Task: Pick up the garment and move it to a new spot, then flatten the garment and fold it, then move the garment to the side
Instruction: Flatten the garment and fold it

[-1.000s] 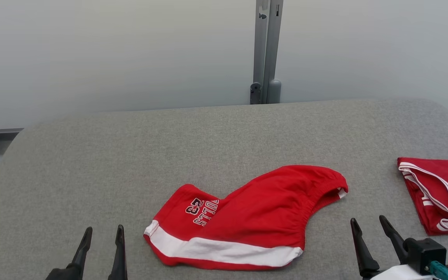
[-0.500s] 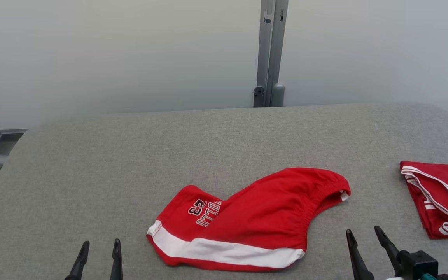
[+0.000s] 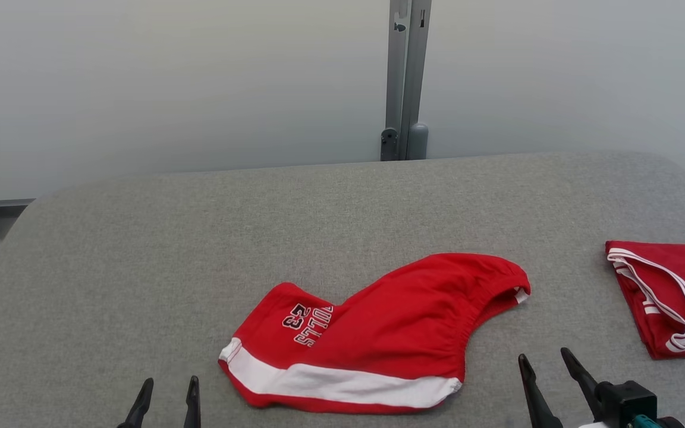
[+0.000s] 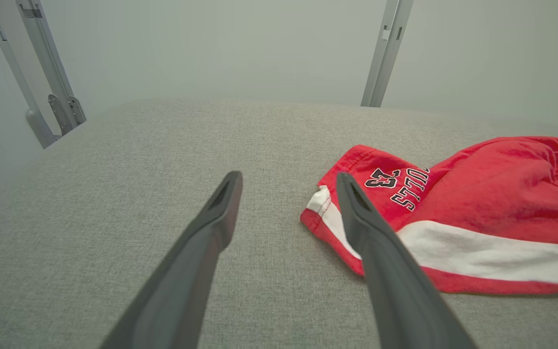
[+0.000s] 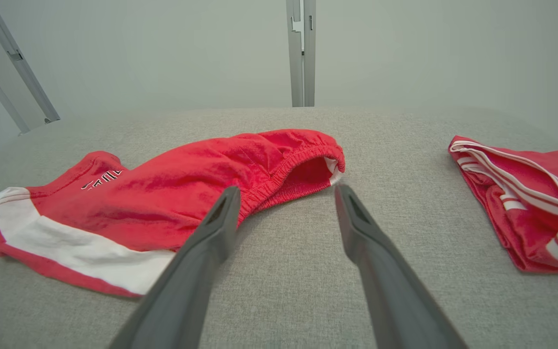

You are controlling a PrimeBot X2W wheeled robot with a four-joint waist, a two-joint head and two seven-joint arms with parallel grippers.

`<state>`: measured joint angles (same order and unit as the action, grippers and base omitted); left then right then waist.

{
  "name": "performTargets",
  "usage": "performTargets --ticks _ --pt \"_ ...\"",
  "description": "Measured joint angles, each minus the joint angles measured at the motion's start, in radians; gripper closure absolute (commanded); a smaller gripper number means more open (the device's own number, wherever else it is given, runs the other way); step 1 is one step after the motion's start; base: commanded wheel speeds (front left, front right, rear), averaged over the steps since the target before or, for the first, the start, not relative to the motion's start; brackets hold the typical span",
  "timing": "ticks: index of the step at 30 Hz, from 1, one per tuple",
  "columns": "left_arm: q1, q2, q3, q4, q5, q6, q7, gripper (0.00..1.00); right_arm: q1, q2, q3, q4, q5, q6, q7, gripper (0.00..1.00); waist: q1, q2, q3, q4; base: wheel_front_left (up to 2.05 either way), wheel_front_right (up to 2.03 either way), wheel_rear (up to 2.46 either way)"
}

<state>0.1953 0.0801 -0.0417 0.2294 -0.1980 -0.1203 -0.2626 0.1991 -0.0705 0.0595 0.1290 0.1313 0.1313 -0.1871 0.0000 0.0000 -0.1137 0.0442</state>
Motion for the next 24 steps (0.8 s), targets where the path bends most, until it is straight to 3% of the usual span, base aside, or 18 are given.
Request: performTargets --ticks 7,11,16,24 --pt "-0.104 0.056 -0.079 0.122 -0.021 -0.007 0.035 0.0 -0.031 -0.028 0.101 0.024 0.028 0.0 0.086 0.0 0.0 0.0 0.019 -0.013 0.0 0.0 0.0" --pt "-0.212 0.114 -0.186 0.191 -0.053 -0.008 0.11 0.0 -0.067 -0.048 0.166 0.035 0.049 0.0 0.127 0.0 0.0 0.0 0.039 -0.029 0.0 0.0 0.0" --pt "-0.332 0.187 -0.331 0.262 -0.14 -0.009 0.214 0.0 -0.101 -0.062 0.208 0.037 0.065 0.0 0.136 0.0 0.0 0.0 0.064 -0.056 0.0 0.0 0.0" --pt "-0.432 0.26 -0.472 0.325 -0.29 -0.01 0.351 0.0 -0.106 -0.073 0.219 0.038 0.081 0.0 0.139 0.0 0.0 0.0 0.098 -0.09 0.0 0.0 0.0"
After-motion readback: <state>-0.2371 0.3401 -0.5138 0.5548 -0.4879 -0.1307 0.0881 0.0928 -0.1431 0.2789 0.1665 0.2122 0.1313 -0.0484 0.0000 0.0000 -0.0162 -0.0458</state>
